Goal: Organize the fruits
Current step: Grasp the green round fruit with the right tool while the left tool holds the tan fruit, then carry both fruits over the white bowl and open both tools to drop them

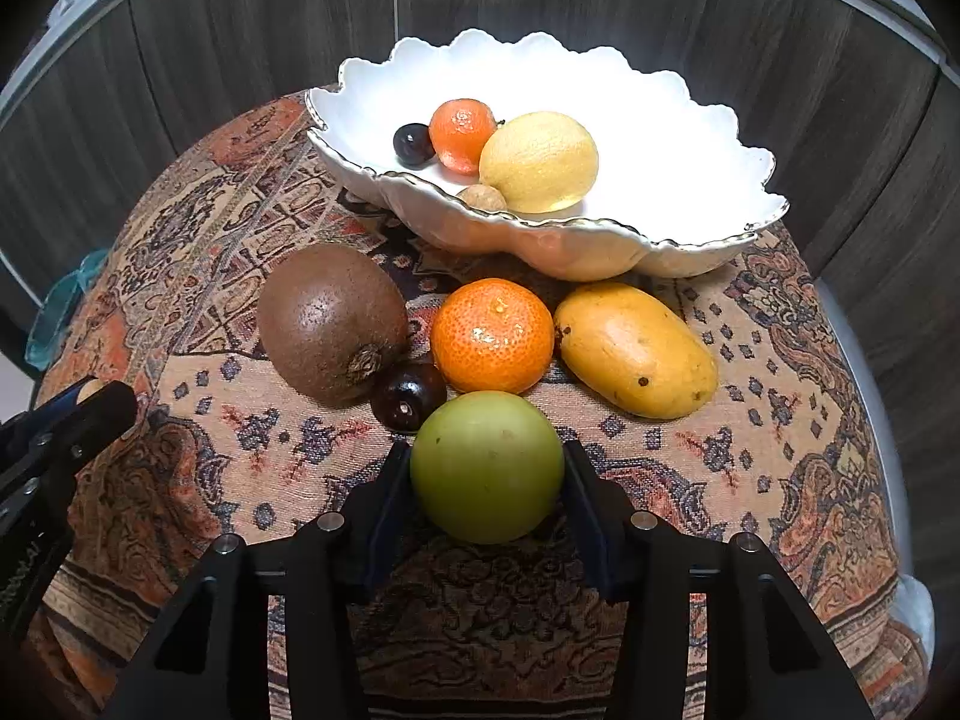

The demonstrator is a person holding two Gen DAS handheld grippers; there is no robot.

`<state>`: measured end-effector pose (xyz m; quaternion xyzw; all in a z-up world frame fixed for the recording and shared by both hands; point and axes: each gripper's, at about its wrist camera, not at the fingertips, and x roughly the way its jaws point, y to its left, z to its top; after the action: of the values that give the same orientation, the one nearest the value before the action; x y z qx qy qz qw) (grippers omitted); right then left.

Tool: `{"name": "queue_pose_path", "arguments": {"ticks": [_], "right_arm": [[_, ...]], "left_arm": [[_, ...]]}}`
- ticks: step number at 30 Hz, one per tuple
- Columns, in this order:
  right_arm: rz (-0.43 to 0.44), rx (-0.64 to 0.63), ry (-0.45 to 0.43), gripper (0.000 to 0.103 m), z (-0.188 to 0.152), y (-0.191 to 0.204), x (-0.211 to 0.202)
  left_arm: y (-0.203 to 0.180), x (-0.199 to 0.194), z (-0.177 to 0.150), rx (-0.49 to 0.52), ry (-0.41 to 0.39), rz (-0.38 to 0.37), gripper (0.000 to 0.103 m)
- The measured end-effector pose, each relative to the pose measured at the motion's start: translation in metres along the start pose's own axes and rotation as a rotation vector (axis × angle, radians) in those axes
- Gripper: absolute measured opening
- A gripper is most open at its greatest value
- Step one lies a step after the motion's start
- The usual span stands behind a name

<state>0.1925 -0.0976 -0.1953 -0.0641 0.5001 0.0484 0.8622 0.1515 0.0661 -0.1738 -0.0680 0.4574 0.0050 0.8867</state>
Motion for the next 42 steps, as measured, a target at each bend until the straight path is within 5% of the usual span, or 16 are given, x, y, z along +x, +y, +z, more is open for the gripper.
{"name": "queue_pose_path", "arguments": {"ticks": [24,42], "right_arm": [[0.012,0.039,-0.202,0.050,0.037,-0.041,-0.072],[-0.008,0.109,-0.270,0.050,0.087,-0.090,-0.061]], "left_arm": [[-0.046,-0.026,0.043,0.052,-0.080,-0.060,0.023],[-0.091,0.002,0.117,0.143,-0.150,-0.081,0.023]]}}
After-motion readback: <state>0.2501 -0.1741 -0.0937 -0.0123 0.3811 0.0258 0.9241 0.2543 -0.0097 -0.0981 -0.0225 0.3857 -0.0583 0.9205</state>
